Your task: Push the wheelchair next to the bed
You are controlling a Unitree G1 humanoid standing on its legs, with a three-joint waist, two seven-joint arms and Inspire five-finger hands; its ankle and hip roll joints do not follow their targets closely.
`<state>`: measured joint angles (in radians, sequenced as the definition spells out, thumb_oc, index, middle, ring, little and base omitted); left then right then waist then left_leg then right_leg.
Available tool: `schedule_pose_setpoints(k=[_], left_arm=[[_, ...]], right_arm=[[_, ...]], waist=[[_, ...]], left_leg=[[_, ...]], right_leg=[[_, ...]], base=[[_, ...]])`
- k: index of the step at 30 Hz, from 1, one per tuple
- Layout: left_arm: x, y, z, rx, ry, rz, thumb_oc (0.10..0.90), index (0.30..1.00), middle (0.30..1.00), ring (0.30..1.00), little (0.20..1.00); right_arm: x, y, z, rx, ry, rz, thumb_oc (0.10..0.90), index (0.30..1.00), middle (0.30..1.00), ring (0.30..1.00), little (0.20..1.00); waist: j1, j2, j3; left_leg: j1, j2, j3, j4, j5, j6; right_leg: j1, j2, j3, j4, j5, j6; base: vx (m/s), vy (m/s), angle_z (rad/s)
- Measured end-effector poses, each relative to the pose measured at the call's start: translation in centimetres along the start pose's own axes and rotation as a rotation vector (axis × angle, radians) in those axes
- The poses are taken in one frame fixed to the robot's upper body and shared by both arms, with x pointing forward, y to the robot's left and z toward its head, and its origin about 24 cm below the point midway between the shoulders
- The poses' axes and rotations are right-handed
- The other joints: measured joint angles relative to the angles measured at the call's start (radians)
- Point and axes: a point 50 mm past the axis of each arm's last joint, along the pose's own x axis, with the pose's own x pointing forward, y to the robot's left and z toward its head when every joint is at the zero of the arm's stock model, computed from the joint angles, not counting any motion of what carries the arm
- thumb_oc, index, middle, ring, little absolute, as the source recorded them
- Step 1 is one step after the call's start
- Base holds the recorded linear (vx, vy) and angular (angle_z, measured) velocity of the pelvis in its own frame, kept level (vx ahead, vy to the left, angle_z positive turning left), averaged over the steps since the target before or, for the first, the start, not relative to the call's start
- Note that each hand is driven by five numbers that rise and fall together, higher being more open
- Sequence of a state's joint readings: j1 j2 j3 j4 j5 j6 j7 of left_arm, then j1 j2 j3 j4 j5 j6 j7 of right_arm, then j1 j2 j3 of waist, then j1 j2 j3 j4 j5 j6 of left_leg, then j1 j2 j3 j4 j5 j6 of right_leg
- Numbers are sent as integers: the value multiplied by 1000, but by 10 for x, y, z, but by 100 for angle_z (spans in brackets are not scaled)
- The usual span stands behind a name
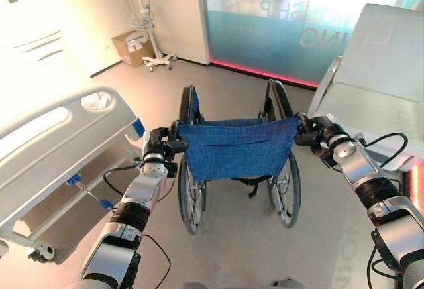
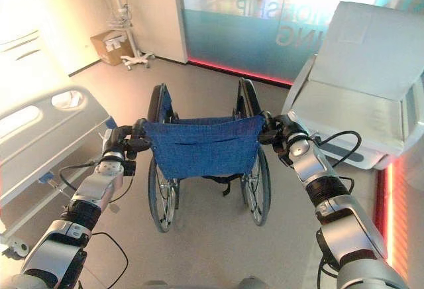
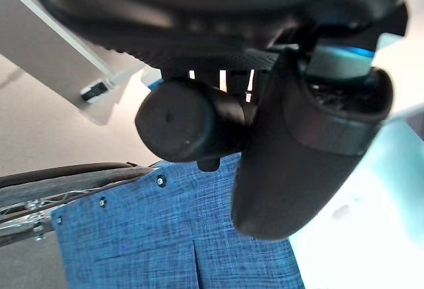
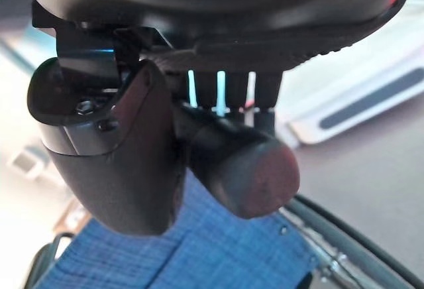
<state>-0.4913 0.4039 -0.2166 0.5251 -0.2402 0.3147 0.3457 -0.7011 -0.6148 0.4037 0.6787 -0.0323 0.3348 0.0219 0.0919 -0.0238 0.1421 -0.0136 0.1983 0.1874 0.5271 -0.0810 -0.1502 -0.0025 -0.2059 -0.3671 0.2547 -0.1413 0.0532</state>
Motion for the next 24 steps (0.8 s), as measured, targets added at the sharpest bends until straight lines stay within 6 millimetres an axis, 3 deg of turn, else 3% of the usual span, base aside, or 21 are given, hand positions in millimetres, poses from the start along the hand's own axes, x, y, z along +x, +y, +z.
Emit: schedule_pose_setpoints(k=[1, 4, 5, 6, 8, 9, 11, 13, 14, 15, 16, 18, 19, 20, 21, 23, 24], left_arm=[[-2, -1, -5, 8, 6, -3, 400, 300, 300, 300, 300], [-6, -6, -5, 22, -9, -10, 400, 300, 300, 300, 300], [-6, -6, -5, 23, -8, -8, 400, 300, 300, 300, 300], [-9, -3, -9, 16, -10, 1, 400, 300, 300, 300, 300], [-11, 2, -15, 2, 5, 16, 400, 300, 300, 300, 300], [-12, 6, -17, -9, 6, 27, 400, 300, 300, 300, 300], [-16, 16, -21, -21, 2, 47, 400, 300, 300, 300, 300], [-18, 25, -26, -1, 14, 53, 400, 300, 300, 300, 300], [-17, 31, -25, 0, 11, 65, 400, 300, 300, 300, 300], [-14, 36, -21, 12, 4, 78, 400, 300, 300, 300, 300], [-11, 38, -15, 10, -8, 78, 400, 300, 300, 300, 300], [-7, 37, -13, 16, 1, 70, 400, 300, 300, 300, 300], [-6, 38, -12, 28, 1, 67, 400, 300, 300, 300, 300], [-6, 39, -10, 33, -6, 68, 400, 300, 300, 300, 300], [-6, 40, -7, 45, -19, 66, 400, 300, 300, 300, 300], [-5, 41, -1, 55, -35, 64, 400, 300, 300, 300, 300], [-3, 39, 5, 58, -48, 63, 400, 300, 300, 300, 300]], right_arm=[[1, 5, -4, 2, 15, 10, 400, 300, 300, 300, 300], [2, 9, -13, 12, 52, 11, 400, 300, 300, 300, 300], [2, 10, -14, 13, 54, 12, 400, 300, 300, 300, 300], [3, 10, -11, 11, 43, 5, 400, 300, 300, 300, 300], [3, 12, -6, -2, 13, 14, 400, 300, 300, 300, 300], [3, 13, -3, -12, 1, 19, 400, 300, 300, 300, 300], [2, 16, 2, -16, -22, 38, 400, 300, 300, 300, 300], [3, 23, 6, -24, -42, 66, 400, 300, 300, 300, 300], [3, 28, 12, -14, -59, 74, 400, 300, 300, 300, 300], [4, 31, 17, -2, -63, 79, 400, 300, 300, 300, 300], [4, 30, 18, 5, -67, 76, 400, 300, 300, 300, 300], [4, 33, 16, 15, -53, 77, 400, 300, 300, 300, 300], [3, 36, 13, 25, -45, 79, 400, 300, 300, 300, 300], [3, 36, 12, 28, -46, 78, 400, 300, 300, 300, 300], [2, 37, 11, 36, -41, 80, 400, 300, 300, 300, 300], [1, 37, 9, 54, -40, 72, 400, 300, 300, 300, 300], [1, 35, 9, 59, -41, 66, 400, 300, 300, 300, 300]], waist=[[10, -24, -1], [62, -34, 0], [77, -30, 0], [109, -3, -3], [123, 44, -3], [131, 52, -1], [153, 60, -1], [148, 71, -11], [148, 45, -10], [150, 24, -10], [150, 22, -8], [145, 9, -11], [143, -11, -12], [142, -14, -18], [138, -29, -19], [136, -33, -19], [132, -26, -18]], left_leg=[[-20, -79, 19, -80, -9, 20], [-89, -152, 63, -280, 0, 20], [-106, -151, 61, -319, 11, 26], [-133, -137, 19, -472, 61, 3], [-187, -96, -2, -506, 95, -5], [-187, -89, -12, -524, 95, -5], [-191, -77, -1, -467, 94, -3], [-127, -77, 55, -395, 75, 14], [-100, -107, 72, -408, 118, 66], [-99, -134, 64, -389, 116, 84], [-97, -144, 70, -378, 118, 109], [-50, -163, 92, -402, 140, 187], [-19, -188, 94, -428, 131, 205], [-7, -197, 101, -441, 130, 217], [27, -214, 105, -478, 132, 231], [69, -223, 107, -525, 145, 249], [86, -224, 94, -544, 135, 257]], right_leg=[[49, 6, 13, -79, 19, -2], [135, 60, 47, -175, 24, -10], [144, 71, 60, -184, 24, -11], [162, 106, 109, -216, 19, -6], [215, 139, 131, -236, 5, -13], [221, 139, 147, -227, -7, -6], [234, 121, 172, -194, -50, 2], [264, 88, 161, -143, -106, 54], [267, 50, 154, -111, -138, 77], [254, 18, 118, -59, -145, 107], [251, 11, 83, -20, -138, 117], [201, -48, 35, 154, -123, 139], [165, -98, 33, 264, -104, 176], [149, -114, 34, 300, -90, 191], [113, -147, 37, 378, -37, 226], [64, -160, 24, 444, -20, 220], [41, -148, 13, 420, -36, 193]], base=[[358, -80, 14], [485, -4, -9], [551, 84, -65], [434, 91, -77], [599, 162, -64], [596, 178, -78], [405, 126, -81], [474, 172, -43], [669, 276, -43], [567, 255, -36], [648, 270, -19], [470, 148, 0], [328, 81, 2], [421, 73, 2], [311, -4, 1], [351, -97, 0], [290, -147, 10]])
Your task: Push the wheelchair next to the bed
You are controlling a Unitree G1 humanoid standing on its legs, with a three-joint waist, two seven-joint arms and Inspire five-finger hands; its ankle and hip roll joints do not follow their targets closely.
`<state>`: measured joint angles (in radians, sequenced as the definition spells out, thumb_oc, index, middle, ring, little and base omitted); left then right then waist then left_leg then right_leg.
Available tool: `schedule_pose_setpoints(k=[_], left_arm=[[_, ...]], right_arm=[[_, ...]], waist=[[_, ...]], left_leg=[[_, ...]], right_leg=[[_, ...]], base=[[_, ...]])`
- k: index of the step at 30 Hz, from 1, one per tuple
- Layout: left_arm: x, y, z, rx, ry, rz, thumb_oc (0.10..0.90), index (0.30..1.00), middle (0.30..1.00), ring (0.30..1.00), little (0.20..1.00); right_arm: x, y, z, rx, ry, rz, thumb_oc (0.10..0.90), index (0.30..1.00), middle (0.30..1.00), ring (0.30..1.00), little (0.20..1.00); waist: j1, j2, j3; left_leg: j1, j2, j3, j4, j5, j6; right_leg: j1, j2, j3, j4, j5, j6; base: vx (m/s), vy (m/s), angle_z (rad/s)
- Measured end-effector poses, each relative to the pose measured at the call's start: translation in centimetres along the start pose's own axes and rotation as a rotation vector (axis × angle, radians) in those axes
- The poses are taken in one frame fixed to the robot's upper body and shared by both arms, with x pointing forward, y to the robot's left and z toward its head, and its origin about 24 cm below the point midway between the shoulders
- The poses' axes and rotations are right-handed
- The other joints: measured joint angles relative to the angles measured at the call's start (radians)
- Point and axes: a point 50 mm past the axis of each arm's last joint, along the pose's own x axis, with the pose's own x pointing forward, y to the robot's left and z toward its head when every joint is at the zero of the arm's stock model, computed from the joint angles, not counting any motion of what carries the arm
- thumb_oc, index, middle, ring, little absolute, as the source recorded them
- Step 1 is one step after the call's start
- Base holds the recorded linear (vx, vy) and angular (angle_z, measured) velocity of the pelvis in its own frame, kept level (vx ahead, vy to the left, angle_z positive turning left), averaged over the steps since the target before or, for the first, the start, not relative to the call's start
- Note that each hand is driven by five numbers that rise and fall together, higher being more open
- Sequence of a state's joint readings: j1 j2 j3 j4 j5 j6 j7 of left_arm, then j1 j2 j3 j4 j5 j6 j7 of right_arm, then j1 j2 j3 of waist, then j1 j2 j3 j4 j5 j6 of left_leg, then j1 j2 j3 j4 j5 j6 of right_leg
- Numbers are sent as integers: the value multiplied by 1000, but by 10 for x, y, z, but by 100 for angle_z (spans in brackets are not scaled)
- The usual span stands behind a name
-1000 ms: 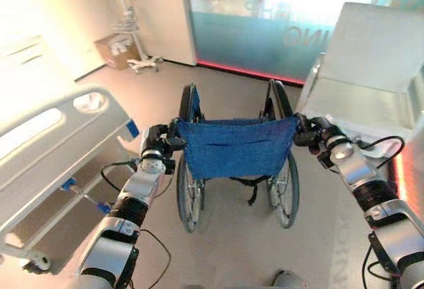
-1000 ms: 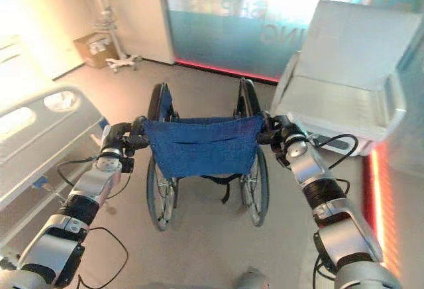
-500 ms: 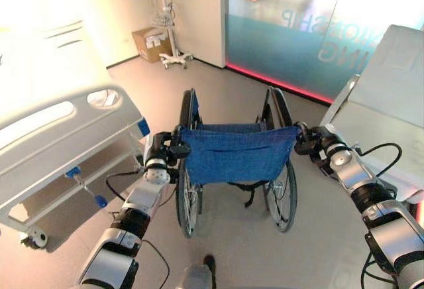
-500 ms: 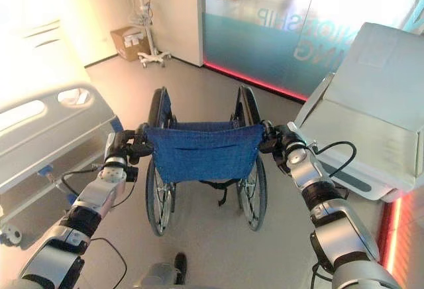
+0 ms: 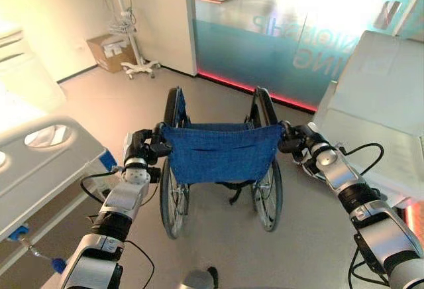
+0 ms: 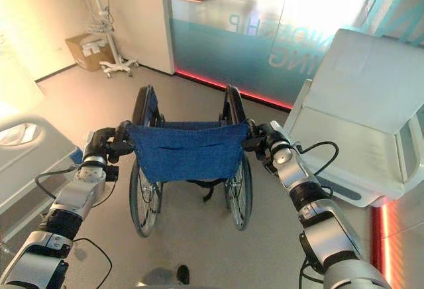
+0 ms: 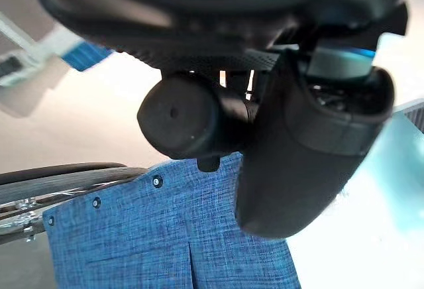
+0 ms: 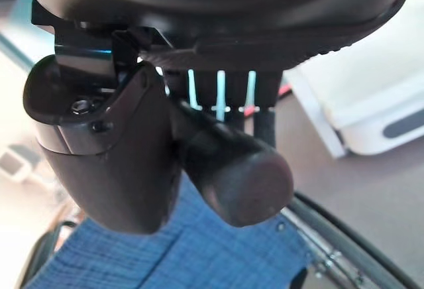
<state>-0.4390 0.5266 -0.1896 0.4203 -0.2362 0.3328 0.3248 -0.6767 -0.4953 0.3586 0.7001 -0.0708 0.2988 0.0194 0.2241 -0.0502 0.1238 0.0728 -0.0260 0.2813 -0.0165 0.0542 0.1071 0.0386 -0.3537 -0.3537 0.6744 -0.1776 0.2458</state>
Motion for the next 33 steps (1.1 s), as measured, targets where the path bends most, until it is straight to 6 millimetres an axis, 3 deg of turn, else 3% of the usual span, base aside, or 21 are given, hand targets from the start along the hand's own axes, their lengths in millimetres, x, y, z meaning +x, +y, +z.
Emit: schedule_pose_setpoints(k=[1, 3, 4, 5, 6, 8, 9, 12, 13, 16, 17, 19, 22, 24, 26, 28, 31, 33], left_arm=[[1, 0, 0, 4, 6, 3, 400, 300, 300, 300, 300], [3, -1, -4, 6, 22, 7, 400, 300, 300, 300, 300], [3, -1, -4, 5, 19, 9, 400, 300, 300, 300, 300], [2, -2, -7, 12, 24, 6, 400, 300, 300, 300, 300], [3, -2, -7, 15, 22, 2, 400, 300, 300, 300, 300], [2, -3, -8, 23, 26, 0, 400, 300, 300, 300, 300], [2, -3, -8, 24, 22, 0, 400, 300, 300, 300, 300], [4, -3, -3, 19, 14, -5, 400, 300, 300, 300, 300], [5, -5, -4, 7, 22, -5, 400, 300, 300, 300, 300], [1, -14, -11, -30, 47, -14, 400, 300, 300, 300, 300], [0, -16, -12, -40, 50, -13, 400, 300, 300, 300, 300], [-3, -26, -14, -62, 57, -22, 400, 300, 300, 300, 300], [-5, -31, -14, -43, 49, -36, 400, 300, 300, 300, 300], [-5, -35, -12, -31, 46, -46, 400, 300, 300, 300, 300], [-4, -36, -10, -25, 40, -50, 400, 300, 300, 300, 300], [-6, -36, -12, -22, 41, -54, 400, 300, 300, 300, 300], [-9, -39, -13, -9, 35, -61, 400, 300, 300, 300, 300], [-13, -39, -15, -10, 29, -53, 400, 300, 300, 300, 300]], right_arm=[[0, -2, 3, 0, -8, -7, 400, 300, 300, 300, 300], [0, -2, 5, -6, -19, -13, 400, 300, 300, 300, 300], [-1, -3, 6, -7, -27, -17, 400, 300, 300, 300, 300], [-2, -3, 5, -10, -31, -21, 400, 300, 300, 300, 300], [-2, -2, 4, -10, -28, -19, 400, 300, 300, 300, 300], [-3, -1, 2, -10, -23, -20, 400, 300, 300, 300, 300], [-3, -1, 2, -10, -17, -21, 400, 300, 300, 300, 300], [-3, -2, 3, -13, -14, -20, 400, 300, 300, 300, 300], [-3, -3, 3, -15, -14, -22, 400, 300, 300, 300, 300], [-3, -19, 10, -76, -23, -32, 400, 300, 300, 300, 300], [-3, -22, 11, -81, -24, -34, 400, 300, 300, 300, 300], [-1, -25, 3, -93, 5, -32, 400, 300, 300, 300, 300], [0, -26, -5, -105, 36, -23, 400, 300, 300, 300, 300], [1, -27, -8, -110, 41, -26, 400, 300, 300, 300, 300], [1, -28, -10, -112, 49, -26, 400, 300, 300, 300, 300], [1, -27, -11, -114, 52, -25, 400, 300, 300, 300, 300], [1, -24, -17, -129, 73, -24, 400, 300, 300, 300, 300], [1, -23, -18, -131, 72, -23, 400, 300, 300, 300, 300]], waist=[[-14, 20, 3], [-35, 56, 6], [-46, 61, 3], [-71, 72, 2], [-103, 62, 2], [-116, 43, 1], [-135, 28, 0], [-122, -25, -19], [-124, -21, -17], [-108, 58, -17], [-98, 65, -17], [-86, 63, -16], [-75, 46, -17], [-73, 32, -23], [-74, 10, -23], [-68, -2, -19], [-63, -33, -4], [-36, -19, -6]], left_leg=[[20, 3, -9, -14, -5, 3], [46, 5, -37, -27, -39, 8], [52, 7, -47, -23, -46, 9], [60, 3, -88, -22, -49, 1], [74, -8, -118, -22, -54, -5], [86, -16, -170, -16, -74, -24], [81, -18, -196, 8, -93, -31], [54, -21, -252, 119, -181, -84], [49, -13, -258, 148, -200, -98], [16, 106, -132, 246, -249, -148], [16, 120, -111, 253, -248, -149], [16, 150, -108, 278, -221, -189], [17, 191, -74, 312, -190, -175], [-26, 204, -65, 349, -145, -187], [-60, 212, -62, 388, -107, -186], [-101, 160, -54, 422, -120, -193], [-135, 89, 7, 316, -113, -192], [-184, 99, 6, 237, -105, -202]], right_leg=[[-13, 17, -42, -93, -22, -40], [-81, 22, -83, -251, -5, -40], [-85, 25, -89, -326, 13, -47], [-112, 8, -82, -434, 77, -17], [-129, -11, -52, -518, 147, -3], [-159, -33, -9, -582, 213, -5], [-168, -33, 6, -586, 231, -3], [-137, 5, 10, -557, 225, -15], [-122, 19, 23, -555, 257, -55], [-116, 96, -20, -465, 185, -118], [-116, 106, -30, -454, 171, -126], [-81, 119, -82, -416, 106, -140], [-47, 135, -105, -381, 21, -153], [-21, 147, -152, -380, -4, -165], [5, 149, -181, -408, -11, -176], [40, 158, -178, -456, -12, -182], [111, 186, -111, -553, -2, -200], [140, 224, -72, -597, 2, -203]], base=[[382, -285, 24], [376, -309, 18], [324, -223, 41], [443, -359, 86], [412, -354, 95], [351, -363, 78], [355, -381, 90], [409, -388, 61], [400, -323, 74], [353, -265, 38], [421, -294, 14], [407, -258, 60], [289, -212, 61], [280, -222, 61], [258, -154, 60], [329, -134, 35], [283, -25, 18], [392, 50, -33]])
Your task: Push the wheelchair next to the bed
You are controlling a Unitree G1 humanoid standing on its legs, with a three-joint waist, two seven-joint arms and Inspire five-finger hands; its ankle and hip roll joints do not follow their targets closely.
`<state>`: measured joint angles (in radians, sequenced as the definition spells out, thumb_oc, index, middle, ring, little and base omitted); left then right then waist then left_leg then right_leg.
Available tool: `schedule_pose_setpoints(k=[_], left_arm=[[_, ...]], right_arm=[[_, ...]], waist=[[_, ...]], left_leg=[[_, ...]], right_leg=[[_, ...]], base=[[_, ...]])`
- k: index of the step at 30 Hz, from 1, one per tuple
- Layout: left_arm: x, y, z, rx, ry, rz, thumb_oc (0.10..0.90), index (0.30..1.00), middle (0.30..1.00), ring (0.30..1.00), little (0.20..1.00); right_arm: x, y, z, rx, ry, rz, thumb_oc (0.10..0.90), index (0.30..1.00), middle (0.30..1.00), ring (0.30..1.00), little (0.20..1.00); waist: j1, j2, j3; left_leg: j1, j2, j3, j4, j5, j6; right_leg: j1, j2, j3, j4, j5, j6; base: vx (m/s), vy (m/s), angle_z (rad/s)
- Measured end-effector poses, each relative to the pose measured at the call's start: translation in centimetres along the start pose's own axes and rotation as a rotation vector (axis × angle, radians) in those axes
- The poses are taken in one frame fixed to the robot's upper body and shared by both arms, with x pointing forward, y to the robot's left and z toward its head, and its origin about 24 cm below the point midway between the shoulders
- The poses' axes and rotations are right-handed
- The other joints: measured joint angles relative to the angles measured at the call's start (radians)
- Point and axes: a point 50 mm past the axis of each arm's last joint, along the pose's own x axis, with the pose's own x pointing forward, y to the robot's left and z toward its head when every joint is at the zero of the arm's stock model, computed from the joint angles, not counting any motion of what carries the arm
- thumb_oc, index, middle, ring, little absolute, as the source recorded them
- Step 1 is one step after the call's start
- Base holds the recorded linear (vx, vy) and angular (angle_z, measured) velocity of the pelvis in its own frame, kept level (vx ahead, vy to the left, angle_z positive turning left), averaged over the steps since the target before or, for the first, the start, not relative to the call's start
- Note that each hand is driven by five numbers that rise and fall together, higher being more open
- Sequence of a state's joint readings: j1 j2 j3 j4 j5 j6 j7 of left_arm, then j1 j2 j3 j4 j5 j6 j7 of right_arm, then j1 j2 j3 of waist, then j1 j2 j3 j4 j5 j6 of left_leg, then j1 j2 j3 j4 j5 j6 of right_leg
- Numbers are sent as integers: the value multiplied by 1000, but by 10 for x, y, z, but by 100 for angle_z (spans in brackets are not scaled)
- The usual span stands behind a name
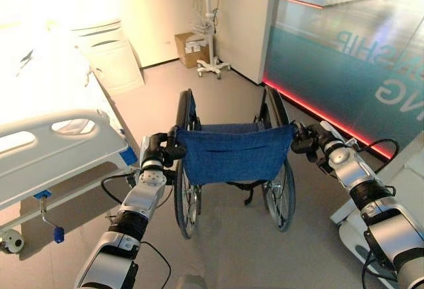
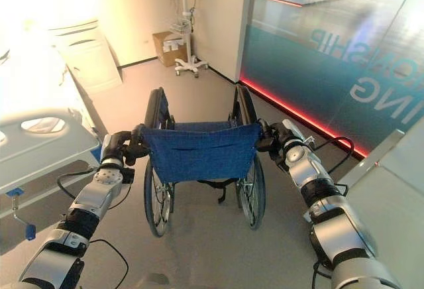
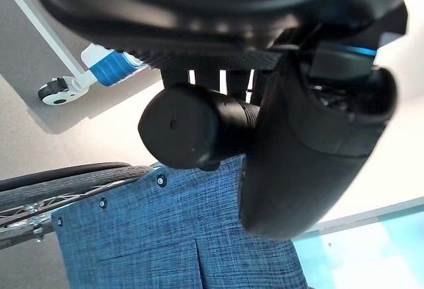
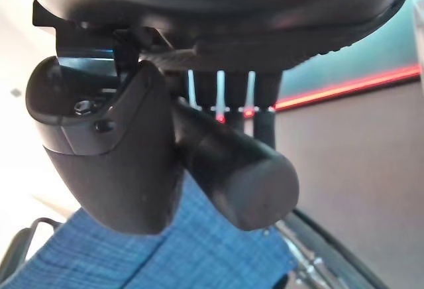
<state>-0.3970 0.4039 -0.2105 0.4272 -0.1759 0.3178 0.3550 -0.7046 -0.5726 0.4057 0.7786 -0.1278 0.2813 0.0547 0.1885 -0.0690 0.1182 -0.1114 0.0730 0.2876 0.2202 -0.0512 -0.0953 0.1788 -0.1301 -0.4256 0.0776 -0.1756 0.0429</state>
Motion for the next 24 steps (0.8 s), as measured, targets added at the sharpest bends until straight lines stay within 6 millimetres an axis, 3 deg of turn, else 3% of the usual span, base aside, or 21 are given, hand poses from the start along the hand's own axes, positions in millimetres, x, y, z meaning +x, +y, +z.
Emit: schedule_pose_setpoints(k=[1, 3, 7, 8, 10, 12, 14, 15, 17, 18, 20, 21, 22, 24], left_arm=[[-2, 1, -1, -5, -2, 5, 400, 300, 300, 300, 300], [-3, 3, -3, -24, 3, 11, 400, 300, 300, 300, 300], [-4, 7, 1, -44, -12, 14, 400, 300, 300, 300, 300], [-4, 9, 1, -42, -12, 16, 400, 300, 300, 300, 300], [-2, 16, 3, -29, -16, 30, 400, 300, 300, 300, 300], [0, 18, 3, -33, -7, 34, 400, 300, 300, 300, 300], [0, 19, 0, -25, 6, 33, 400, 300, 300, 300, 300], [0, 19, 1, -23, 1, 32, 400, 300, 300, 300, 300], [3, 20, 5, -19, -6, 36, 400, 300, 300, 300, 300], [5, 20, 7, -11, -5, 34, 400, 300, 300, 300, 300], [9, 18, 12, -3, -10, 35, 400, 300, 300, 300, 300], [11, 18, 12, 2, -3, 39, 400, 300, 300, 300, 300], [12, 18, 11, 5, 3, 39, 400, 300, 300, 300, 300], [12, 18, 10, 14, 6, 42, 400, 300, 300, 300, 300]], right_arm=[[0, 0, 1, -22, -6, -4, 400, 300, 300, 300, 300], [0, 1, 3, -23, -17, 0, 400, 300, 300, 300, 300], [1, 1, 5, -35, -22, 11, 400, 300, 300, 300, 300], [2, 2, 5, -32, -21, 14, 400, 300, 300, 300, 300], [5, 9, 12, -30, -21, 28, 400, 300, 300, 300, 300], [5, 10, 15, -56, -27, 28, 400, 300, 300, 300, 300], [5, 12, 14, -63, -20, 33, 400, 300, 300, 300, 300], [5, 14, 12, -63, -16, 37, 400, 300, 300, 300, 300], [5, 16, 12, -56, -16, 41, 400, 300, 300, 300, 300], [5, 14, 13, -50, -16, 35, 400, 300, 300, 300, 300], [6, 10, 15, -30, -22, 17, 400, 300, 300, 300, 300], [6, 7, 19, -28, -37, 7, 400, 300, 300, 300, 300], [6, 7, 19, -28, -40, 6, 400, 300, 300, 300, 300], [6, 6, 21, -30, -55, 3, 400, 300, 300, 300, 300]], waist=[[17, 18, 1], [39, 47, -3], [52, 56, -23], [56, 49, -29], [68, 6, -46], [62, 16, -46], [65, 16, -48], [58, 14, -50], [54, -4, -55], [50, -2, -56], [43, 21, -53], [39, 51, -47], [33, 64, -48], [-2, 97, -48]], left_leg=[[-19, 14, 0, -79, 23, -27], [-58, 42, 13, -142, 61, -26], [-67, 20, 61, -121, 61, -19], [-67, 5, 43, -123, 86, 18], [-48, -48, 22, -116, 94, 41], [-15, -58, 40, -127, 110, 111], [59, -79, 40, -195, 128, 137], [93, -91, 36, -223, 150, 198], [127, -115, 19, -263, 154, 225], [142, -115, 7, -283, 154, 228], [154, -107, -68, -298, 153, 228], [168, -94, -108, -301, 154, 219], [172, -88, -126, -302, 147, 217], [190, -78, -195, -304, 127, 209]], right_leg=[[24, 24, 7, -33, -1, 7], [68, 51, 6, -51, -6, 14], [127, 54, 3, -54, -49, 57], [128, 47, 12, -49, -59, 60], [131, -11, 28, -1, -87, 111], [103, -45, -22, 133, -89, 124], [57, -100, -23, 302, -67, 165], [48, -125, -19, 374, -49, 195], [14, -163, -15, 460, -37, 229], [-11, -167, -17, 465, -46, 214], [-52, -144, -28, 372, -65, 176], [-76, -129, -29, 265, -65, 165], [-83, -124, -29, 210, -61, 167], [-118, -140, -24, 10, 72, 177]], base=[[242, 44, -46], [360, 78, -43], [405, 136, -21], [348, 128, -28], [420, 187, -37], [429, 157, -12], [354, 67, -5], [233, 7, 1], [243, -95, 10], [271, -243, 13], [200, -262, 9], [184, -238, 12], [200, -291, 24], [266, -325, 58]])
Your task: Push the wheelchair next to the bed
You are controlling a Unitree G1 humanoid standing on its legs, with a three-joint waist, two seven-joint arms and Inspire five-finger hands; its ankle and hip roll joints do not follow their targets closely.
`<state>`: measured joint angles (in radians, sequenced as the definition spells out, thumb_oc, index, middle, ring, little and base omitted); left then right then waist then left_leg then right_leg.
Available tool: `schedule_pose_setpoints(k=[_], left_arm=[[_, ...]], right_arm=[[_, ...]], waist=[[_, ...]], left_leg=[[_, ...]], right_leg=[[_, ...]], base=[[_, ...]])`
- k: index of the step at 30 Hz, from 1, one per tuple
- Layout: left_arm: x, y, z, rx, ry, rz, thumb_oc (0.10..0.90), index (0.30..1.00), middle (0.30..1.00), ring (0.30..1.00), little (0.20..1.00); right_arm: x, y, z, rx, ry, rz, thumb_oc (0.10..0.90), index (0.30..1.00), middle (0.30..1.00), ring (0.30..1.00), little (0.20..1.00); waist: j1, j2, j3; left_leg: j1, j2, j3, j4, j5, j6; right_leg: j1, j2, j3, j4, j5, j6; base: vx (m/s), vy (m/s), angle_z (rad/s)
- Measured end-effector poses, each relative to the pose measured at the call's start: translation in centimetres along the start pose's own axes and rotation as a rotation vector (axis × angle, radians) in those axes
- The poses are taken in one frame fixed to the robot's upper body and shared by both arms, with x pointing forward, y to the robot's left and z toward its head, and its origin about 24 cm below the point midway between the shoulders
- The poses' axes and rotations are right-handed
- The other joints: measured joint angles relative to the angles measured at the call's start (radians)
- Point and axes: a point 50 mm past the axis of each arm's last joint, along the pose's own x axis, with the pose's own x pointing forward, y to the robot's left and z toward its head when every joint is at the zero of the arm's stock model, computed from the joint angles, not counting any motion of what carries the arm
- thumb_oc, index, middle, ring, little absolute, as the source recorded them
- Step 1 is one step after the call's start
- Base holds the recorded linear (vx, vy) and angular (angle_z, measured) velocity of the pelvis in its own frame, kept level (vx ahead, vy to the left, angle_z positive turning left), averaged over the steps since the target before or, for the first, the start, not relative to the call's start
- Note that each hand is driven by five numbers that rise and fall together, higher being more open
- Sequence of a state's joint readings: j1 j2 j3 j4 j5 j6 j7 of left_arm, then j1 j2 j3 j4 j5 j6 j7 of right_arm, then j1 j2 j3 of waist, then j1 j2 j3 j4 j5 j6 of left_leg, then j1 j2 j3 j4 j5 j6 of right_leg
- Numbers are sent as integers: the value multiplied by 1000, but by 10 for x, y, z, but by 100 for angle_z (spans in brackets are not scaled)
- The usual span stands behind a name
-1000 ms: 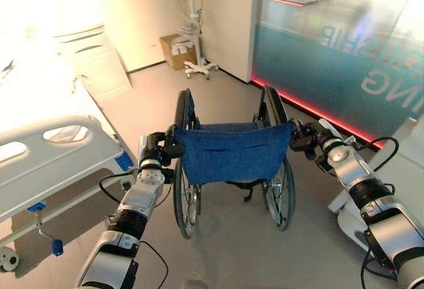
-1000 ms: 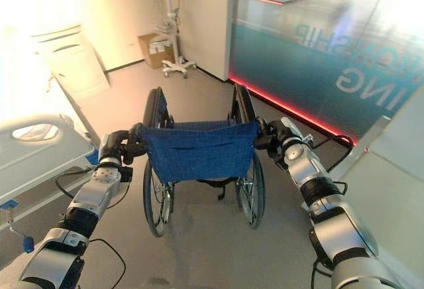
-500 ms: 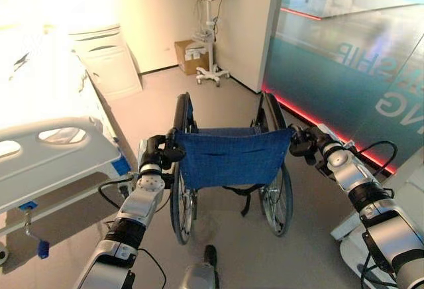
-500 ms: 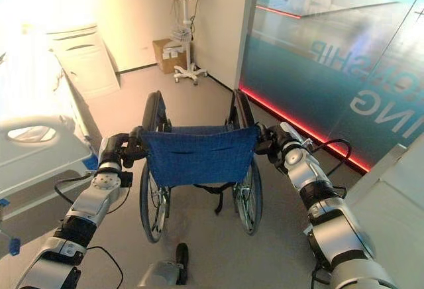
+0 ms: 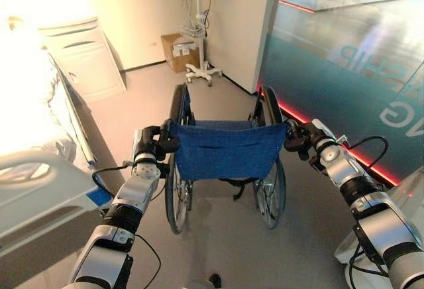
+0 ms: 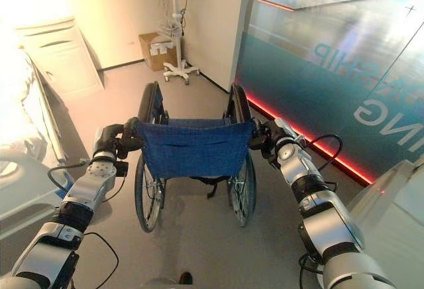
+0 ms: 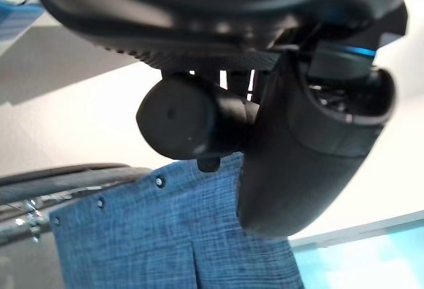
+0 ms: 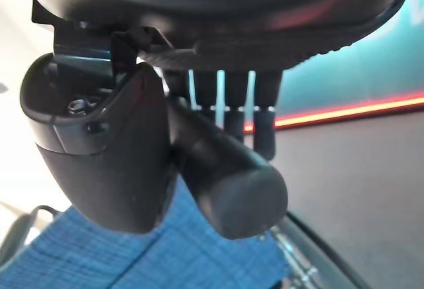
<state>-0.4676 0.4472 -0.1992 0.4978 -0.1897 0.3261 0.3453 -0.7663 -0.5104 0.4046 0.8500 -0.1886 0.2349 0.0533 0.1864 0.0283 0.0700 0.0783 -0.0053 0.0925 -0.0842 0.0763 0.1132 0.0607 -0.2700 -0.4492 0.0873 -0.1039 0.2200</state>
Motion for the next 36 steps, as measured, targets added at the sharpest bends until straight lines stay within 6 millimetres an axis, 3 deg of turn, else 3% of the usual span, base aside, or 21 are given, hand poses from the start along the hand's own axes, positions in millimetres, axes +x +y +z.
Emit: schedule_pose_setpoints(k=[2, 4, 6, 8, 9, 10, 11, 13, 15, 19, 21, 23, 24, 26, 27, 28, 30, 32, 33, 34, 36], left_arm=[[1, 0, 1, 1, -6, -4, 400, 300, 300, 300, 300], [1, 2, 0, 13, -7, -6, 400, 300, 300, 300, 300], [1, 3, -1, 17, -9, -5, 400, 300, 300, 300, 300], [3, 15, 4, 32, -31, 14, 400, 300, 300, 300, 300], [3, 15, 4, 17, -32, 17, 400, 300, 300, 300, 300], [2, 9, -2, -2, -12, 7, 400, 300, 300, 300, 300], [1, 4, -4, -14, -4, 1, 400, 300, 300, 300, 300], [-3, -1, -8, -31, -5, -5, 400, 300, 300, 300, 300], [-4, -9, -7, -32, -4, -17, 400, 300, 300, 300, 300], [-6, -14, -11, -12, -3, -28, 400, 300, 300, 300, 300], [-7, -14, -10, -14, -8, -28, 400, 300, 300, 300, 300], [-7, -15, -8, -14, -17, -31, 400, 300, 300, 300, 300], [-7, -15, -8, -15, -18, -32, 400, 300, 300, 300, 300], [-5, -8, -3, -7, -34, -14, 400, 300, 300, 300, 300], [-6, -4, -3, -3, -44, -6, 400, 300, 300, 300, 300], [-7, -2, -4, -1, -45, -4, 400, 300, 300, 300, 300], [-10, -3, -14, -11, -18, -10, 400, 300, 300, 300, 300], [-15, -5, -24, -21, 4, -17, 400, 300, 300, 300, 300], [-17, -5, -25, -24, 6, -17, 400, 300, 300, 300, 300], [-17, -1, -27, -34, 7, -7, 400, 300, 300, 300, 300], [-15, 3, -23, -38, -2, 0, 400, 300, 300, 300, 300]], right_arm=[[-1, 0, 0, -1, -4, -6, 400, 300, 300, 300, 300], [-2, 1, -2, 3, -2, -8, 400, 300, 300, 300, 300], [-3, 3, -1, 4, -4, -5, 400, 300, 300, 300, 300], [-6, 4, 5, 11, -29, -5, 400, 300, 300, 300, 300], [-6, 2, 7, 11, -36, -8, 400, 300, 300, 300, 300], [-7, -3, 6, 6, -38, -21, 400, 300, 300, 300, 300], [-8, -9, 6, -9, -42, -28, 400, 300, 300, 300, 300], [-9, -19, 5, -27, -49, -35, 400, 300, 300, 300, 300], [-7, -17, -3, -32, -19, -26, 400, 300, 300, 300, 300], [-6, -15, -11, -38, -7, -16, 400, 300, 300, 300, 300], [-6, -15, -10, -40, -11, -22, 400, 300, 300, 300, 300], [-6, -16, -11, -41, -8, -26, 400, 300, 300, 300, 300], [-6, -17, -12, -35, -5, -31, 400, 300, 300, 300, 300], [-3, -9, -9, -21, 3, -22, 400, 300, 300, 300, 300], [-2, -2, -8, -15, 3, -13, 400, 300, 300, 300, 300], [-3, -3, -7, -16, 0, -13, 400, 300, 300, 300, 300], [-3, -3, -6, -22, -12, -14, 400, 300, 300, 300, 300], [-3, -2, -7, -33, -9, -3, 400, 300, 300, 300, 300], [-3, -1, -7, -37, -6, 2, 400, 300, 300, 300, 300], [-2, 5, -7, -50, -5, 20, 400, 300, 300, 300, 300], [-1, 7, -6, -52, 0, 28, 400, 300, 300, 300, 300]], waist=[[-22, -7, 0], [-44, -24, 3], [-44, -35, 8], [-54, -105, 21], [-61, -106, 25], [-72, -68, 28], [-59, -35, 27], [-51, -5, 29], [-40, -25, 34], [-36, -61, 32], [-34, -70, 32], [-37, -82, 31], [-37, -86, 33], [-6, -117, 51], [1, -134, 56], [7, -136, 52], [28, -74, 50], [57, -13, 32], [61, 2, 23], [70, -19, 15], [71, -61, 7]], left_leg=[[6, 1, -43, 2, -14, -19], [10, -1, -91, 15, -35, -47], [12, 2, -114, 23, -51, -68], [-31, 21, -115, 150, -135, -136], [-51, 39, -109, 204, -156, -157], [-76, 98, -33, 270, -182, -182], [-70, 140, 23, 285, -176, -190], [-80, 178, 92, 310, -146, -208], [-96, 186, 106, 357, -100, -176], [-108, 191, 135, 351, 9, -190], [-121, 173, 127, 363, 4, -194], [-108, 125, 136, 312, 2, -197], [-102, 125, 147, 303, 3, -198], [-221, 155, 131, 527, -18, -230], [-240, 139, 132, 474, -52, -277], [-235, 122, 136, 387, -44, -273], [-235, 114, 159, 203, -43, -274], [-229, 106, 195, 146, -48, -277], [-227, 105, 201, 144, -52, -273], [-226, 100, 199, 165, -35, -249], [-217, 83, 217, 154, -34, -249]], right_leg=[[-55, -48, 9, -78, 122, 17], [-87, -93, 13, -107, 194, 40], [-96, -117, 17, -96, 207, 45], [-62, -77, 58, -68, 174, 10], [-45, -58, 80, -62, 196, -7], [-35, -17, 73, -27, 137, -21], [-33, 14, 65, 0, 122, -37], [-21, 42, 32, 31, 74, -56], [12, 50, 26, 48, 23, -67], [55, 58, -31, 53, -39, -96], [80, 71, -27, 35, -44, -102], [87, 67, -16, 24, -47, -103], [98, 91, 19, -13, -48, -107], [149, 114, 68, -87, -32, -135], [161, 117, 94, -120, -25, -142], [165, 117, 101, -125, -25, -142], [201, 143, 107, -141, -29, -143], [242, 156, 78, -143, -42, -122], [251, 163, 70, -144, -47, -111], [282, 163, 57, -170, -56, -94], [279, 131, 44, -151, -66, -77]], base=[[359, -413, 69], [388, -501, 79], [363, -467, 66], [425, -435, 91], [363, -356, 99], [340, -338, 69], [340, -451, 54], [393, -394, 42], [279, -261, 63], [237, -231, 53], [249, -177, 44], [275, -165, 37], [313, -136, 11], [395, -115, -13], [334, -54, -30], [329, -43, -41], [385, -33, -59], [456, -15, -67], [439, 11, -50], [319, 30, -23], [462, 89, 0]])
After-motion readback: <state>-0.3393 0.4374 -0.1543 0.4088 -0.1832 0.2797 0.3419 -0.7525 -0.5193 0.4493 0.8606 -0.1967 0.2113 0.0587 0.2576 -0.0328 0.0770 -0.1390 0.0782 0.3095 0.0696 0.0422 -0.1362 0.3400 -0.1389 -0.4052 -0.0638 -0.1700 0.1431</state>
